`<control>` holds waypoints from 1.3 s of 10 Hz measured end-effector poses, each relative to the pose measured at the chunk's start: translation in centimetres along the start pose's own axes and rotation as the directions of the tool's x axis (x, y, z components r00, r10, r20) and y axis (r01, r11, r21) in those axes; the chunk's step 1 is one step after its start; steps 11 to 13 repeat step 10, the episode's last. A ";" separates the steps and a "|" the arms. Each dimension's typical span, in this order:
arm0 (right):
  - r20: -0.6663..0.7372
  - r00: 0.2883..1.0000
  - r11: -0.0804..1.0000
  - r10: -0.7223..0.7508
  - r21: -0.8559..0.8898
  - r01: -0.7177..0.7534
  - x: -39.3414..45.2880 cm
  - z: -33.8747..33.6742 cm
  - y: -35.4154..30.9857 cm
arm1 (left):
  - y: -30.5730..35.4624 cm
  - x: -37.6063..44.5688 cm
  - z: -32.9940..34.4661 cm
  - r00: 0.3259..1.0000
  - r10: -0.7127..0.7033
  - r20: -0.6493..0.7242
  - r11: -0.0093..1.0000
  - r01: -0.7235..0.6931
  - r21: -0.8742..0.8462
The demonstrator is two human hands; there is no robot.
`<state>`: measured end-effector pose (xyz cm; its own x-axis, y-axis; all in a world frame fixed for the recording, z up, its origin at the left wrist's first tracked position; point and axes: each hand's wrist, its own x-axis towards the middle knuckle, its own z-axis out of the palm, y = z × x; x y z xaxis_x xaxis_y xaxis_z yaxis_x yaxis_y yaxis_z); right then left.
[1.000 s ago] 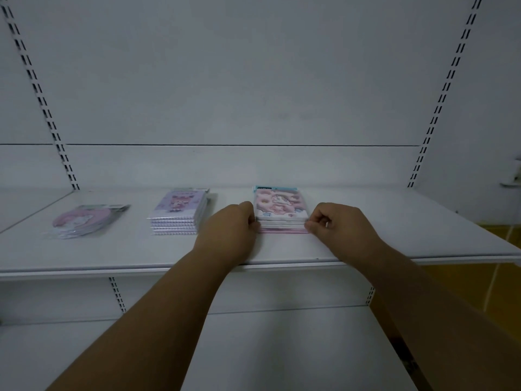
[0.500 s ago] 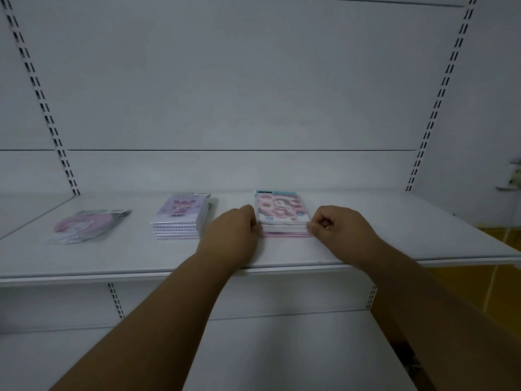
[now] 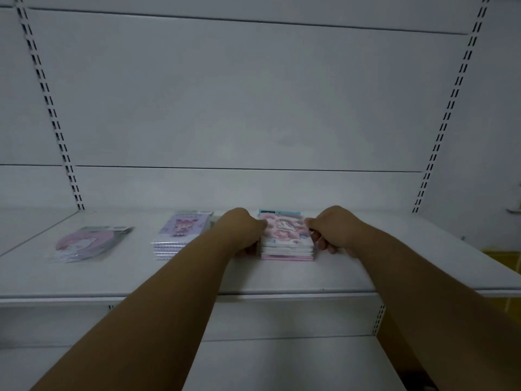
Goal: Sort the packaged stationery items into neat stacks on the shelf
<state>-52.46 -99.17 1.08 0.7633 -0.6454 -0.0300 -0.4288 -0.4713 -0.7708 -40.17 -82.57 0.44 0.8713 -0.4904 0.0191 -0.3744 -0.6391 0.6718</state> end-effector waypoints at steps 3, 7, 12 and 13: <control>-0.010 1.000 1.000 -0.002 -0.024 0.001 0.3 0.9 -0.7 | 0.0 0.5 0.6 0.998 0.064 0.000 0.980 -0.063 0.189; -0.007 1.000 0.999 0.030 0.027 -0.030 0.3 0.7 -0.7 | -0.1 0.4 0.8 0.998 0.065 -0.020 0.977 -0.059 0.204; -0.240 0.853 0.865 -0.464 -0.329 0.379 -1.3 1.5 -4.6 | 0.7 -2.8 -0.7 0.944 0.188 -0.269 0.950 -0.105 0.295; -0.240 0.853 0.865 -0.464 -0.329 0.379 -1.3 1.5 -4.6 | 0.7 -2.8 -0.7 0.944 0.188 -0.269 0.950 -0.105 0.295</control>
